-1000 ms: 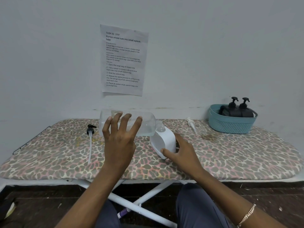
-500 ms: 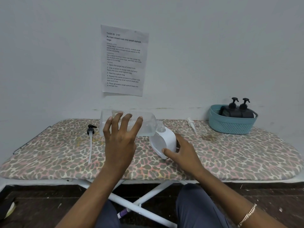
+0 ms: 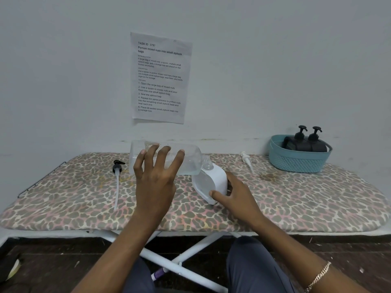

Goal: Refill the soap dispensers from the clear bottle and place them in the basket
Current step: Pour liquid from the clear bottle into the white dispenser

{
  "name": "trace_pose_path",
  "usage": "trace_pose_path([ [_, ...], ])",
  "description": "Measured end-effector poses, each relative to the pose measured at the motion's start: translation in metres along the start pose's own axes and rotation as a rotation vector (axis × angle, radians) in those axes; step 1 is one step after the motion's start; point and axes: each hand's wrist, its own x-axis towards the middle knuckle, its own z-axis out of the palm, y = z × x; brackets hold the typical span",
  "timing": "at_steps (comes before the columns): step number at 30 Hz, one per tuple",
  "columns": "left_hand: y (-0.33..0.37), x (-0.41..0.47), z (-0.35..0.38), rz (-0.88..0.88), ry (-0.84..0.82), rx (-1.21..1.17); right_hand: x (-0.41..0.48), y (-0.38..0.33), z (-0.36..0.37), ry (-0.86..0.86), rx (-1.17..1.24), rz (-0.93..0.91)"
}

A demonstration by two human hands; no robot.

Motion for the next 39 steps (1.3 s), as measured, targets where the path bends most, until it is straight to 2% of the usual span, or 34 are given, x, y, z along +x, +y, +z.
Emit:
trace_pose_path([
  [39, -0.0018, 0.0032, -0.0026, 0.058, -0.002, 0.036, 0.0014, 0.0021, -0.0019, -0.009, -0.011, -0.003],
])
